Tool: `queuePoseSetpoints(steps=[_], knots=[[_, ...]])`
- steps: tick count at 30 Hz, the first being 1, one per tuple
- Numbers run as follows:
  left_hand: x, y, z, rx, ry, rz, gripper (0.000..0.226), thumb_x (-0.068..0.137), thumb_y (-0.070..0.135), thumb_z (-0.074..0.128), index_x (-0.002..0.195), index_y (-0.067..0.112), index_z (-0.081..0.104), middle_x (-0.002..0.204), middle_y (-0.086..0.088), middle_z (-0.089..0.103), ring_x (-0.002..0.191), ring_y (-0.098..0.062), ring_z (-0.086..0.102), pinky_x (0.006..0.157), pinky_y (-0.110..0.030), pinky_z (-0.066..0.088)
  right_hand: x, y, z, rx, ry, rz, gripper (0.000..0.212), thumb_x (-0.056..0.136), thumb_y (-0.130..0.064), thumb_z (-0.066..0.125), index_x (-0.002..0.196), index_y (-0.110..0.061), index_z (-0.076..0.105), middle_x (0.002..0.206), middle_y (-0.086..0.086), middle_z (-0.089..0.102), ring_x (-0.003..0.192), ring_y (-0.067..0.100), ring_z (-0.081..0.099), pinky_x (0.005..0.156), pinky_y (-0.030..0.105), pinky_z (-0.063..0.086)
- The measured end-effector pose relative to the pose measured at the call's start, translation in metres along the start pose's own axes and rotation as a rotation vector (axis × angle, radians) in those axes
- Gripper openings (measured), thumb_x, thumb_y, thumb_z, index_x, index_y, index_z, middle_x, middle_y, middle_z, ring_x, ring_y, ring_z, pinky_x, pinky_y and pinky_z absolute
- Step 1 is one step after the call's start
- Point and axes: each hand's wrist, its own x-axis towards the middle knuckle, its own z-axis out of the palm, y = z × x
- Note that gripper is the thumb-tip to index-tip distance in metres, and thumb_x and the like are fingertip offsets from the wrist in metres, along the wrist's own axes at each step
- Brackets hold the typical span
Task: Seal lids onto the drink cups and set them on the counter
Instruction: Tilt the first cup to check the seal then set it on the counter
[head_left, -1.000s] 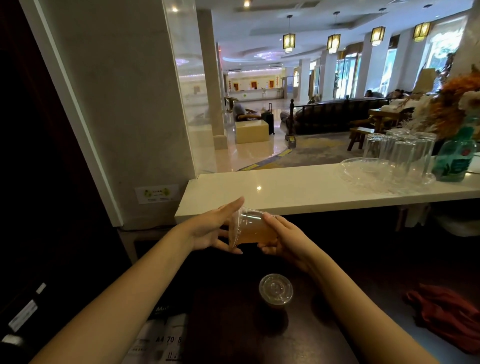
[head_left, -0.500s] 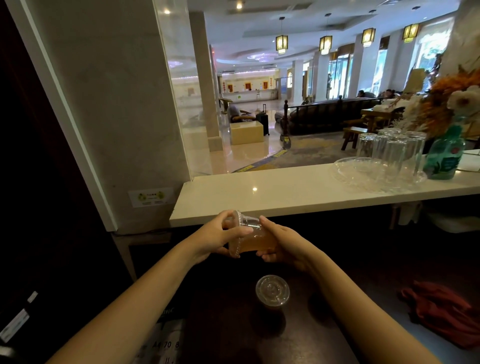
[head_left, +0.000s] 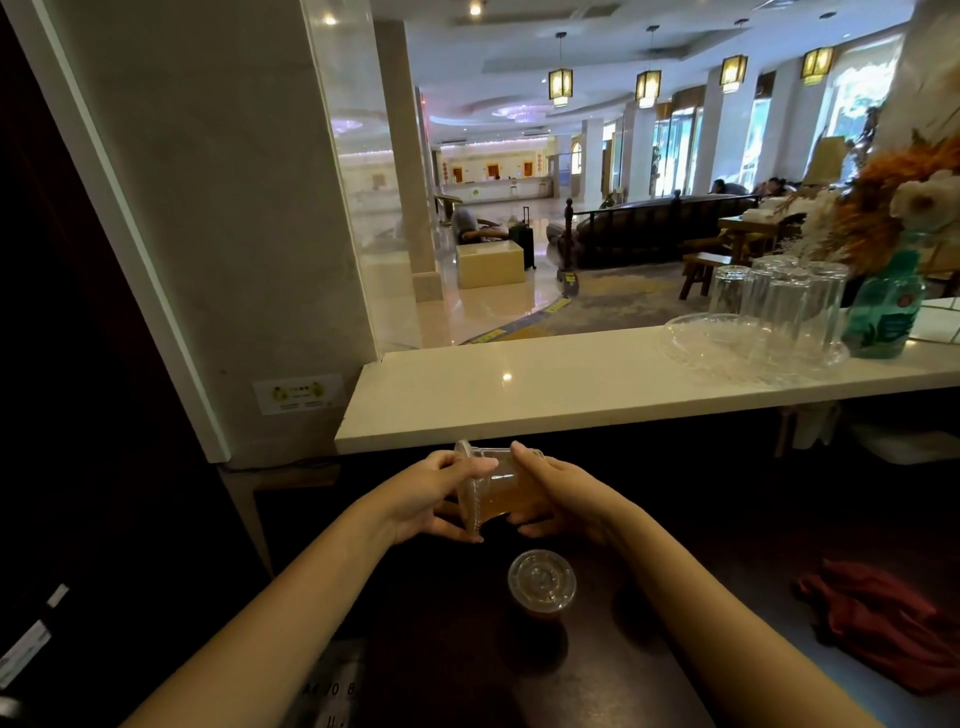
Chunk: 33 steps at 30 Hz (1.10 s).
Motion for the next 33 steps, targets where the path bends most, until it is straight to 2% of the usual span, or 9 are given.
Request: queuePoseSetpoints(steps=[3, 6, 8, 11, 16, 18, 22, 28, 33], knots=[[0.002, -0.014, 0.0, -0.177, -0.036, 0.038, 0.083, 0.059, 0.049, 0.079, 0.129, 0.02, 0.045, 0.128, -0.018, 0.047, 0.109, -0.039, 0.056, 0.077, -0.048, 0.056, -0.001, -0.013, -0.007, -0.093, -0.002, 0.005, 0.053, 0.084, -0.054, 0.059, 0.118, -0.014, 0.053, 0.101, 0.012, 0.063, 0.067, 0.016, 0.067, 0.057, 0.024, 0.056], [0.005, -0.027, -0.004, -0.451, -0.144, 0.027, 0.069, 0.072, 0.052, 0.067, 0.127, 0.014, 0.05, 0.129, -0.025, 0.051, 0.111, -0.043, 0.057, 0.083, -0.056, 0.052, -0.004, -0.033, -0.013, -0.212, -0.038, -0.014, 0.05, 0.085, -0.048, 0.061, 0.123, -0.015, 0.053, 0.11, 0.013, 0.061, 0.083, 0.02, 0.066, 0.058, 0.024, 0.055], [0.009, -0.034, -0.006, -0.576, -0.207, 0.024, 0.07, 0.076, 0.054, 0.06, 0.126, 0.007, 0.051, 0.126, -0.026, 0.056, 0.112, -0.043, 0.057, 0.087, -0.057, 0.05, -0.003, -0.049, -0.013, -0.378, -0.022, -0.042, 0.052, 0.085, -0.049, 0.061, 0.123, -0.016, 0.052, 0.114, 0.011, 0.059, 0.092, 0.021, 0.064, 0.056, 0.023, 0.055], [0.015, -0.042, -0.005, -0.679, -0.271, 0.101, 0.07, 0.078, 0.05, 0.061, 0.128, 0.003, 0.05, 0.126, -0.026, 0.057, 0.117, -0.044, 0.054, 0.09, -0.056, 0.05, 0.0, -0.075, -0.009, -0.616, 0.025, -0.076, 0.053, 0.082, -0.052, 0.063, 0.119, -0.015, 0.052, 0.107, 0.007, 0.061, 0.086, 0.02, 0.066, 0.055, 0.024, 0.056], [0.02, -0.046, 0.008, -0.778, -0.359, 0.325, 0.068, 0.069, 0.046, 0.076, 0.123, 0.009, 0.059, 0.136, -0.025, 0.049, 0.126, -0.039, 0.047, 0.092, -0.053, 0.048, 0.005, -0.114, 0.009, -0.856, 0.057, -0.139, 0.057, 0.081, -0.046, 0.067, 0.124, -0.014, 0.049, 0.094, 0.001, 0.057, 0.071, 0.013, 0.06, 0.052, 0.021, 0.051], [0.022, -0.046, 0.013, -0.812, -0.363, 0.411, 0.072, 0.069, 0.048, 0.075, 0.127, 0.01, 0.056, 0.139, -0.022, 0.047, 0.128, -0.036, 0.045, 0.092, -0.052, 0.048, 0.005, -0.128, 0.019, -0.929, 0.047, -0.186, 0.06, 0.081, -0.043, 0.069, 0.128, -0.013, 0.046, 0.104, 0.007, 0.054, 0.069, 0.015, 0.057, 0.053, 0.022, 0.05], [0.024, -0.043, 0.02, -0.889, -0.378, 0.525, 0.086, 0.067, 0.05, 0.075, 0.137, 0.013, 0.042, 0.141, -0.019, 0.045, 0.13, -0.034, 0.043, 0.09, -0.051, 0.048, -0.001, -0.152, 0.032, -1.06, -0.061, -0.278, 0.065, 0.083, -0.038, 0.068, 0.136, -0.017, 0.038, 0.13, 0.013, 0.048, 0.093, 0.022, 0.054, 0.06, 0.023, 0.051], [0.021, -0.035, 0.025, -0.922, -0.389, 0.587, 0.09, 0.058, 0.049, 0.082, 0.133, 0.017, 0.045, 0.138, -0.017, 0.05, 0.127, -0.035, 0.046, 0.086, -0.05, 0.051, -0.013, -0.17, 0.038, -1.175, -0.141, -0.374, 0.064, 0.086, -0.035, 0.065, 0.14, -0.017, 0.035, 0.138, 0.014, 0.045, 0.115, 0.028, 0.05, 0.071, 0.025, 0.052], [0.021, -0.032, 0.028, -0.897, -0.443, 0.596, 0.088, 0.066, 0.049, 0.077, 0.138, 0.019, 0.037, 0.142, -0.019, 0.045, 0.13, -0.038, 0.042, 0.09, -0.051, 0.049, -0.015, -0.17, 0.03, -1.134, -0.195, -0.369, 0.062, 0.086, -0.031, 0.066, 0.139, -0.019, 0.035, 0.135, 0.014, 0.044, 0.102, 0.022, 0.05, 0.065, 0.019, 0.051]])
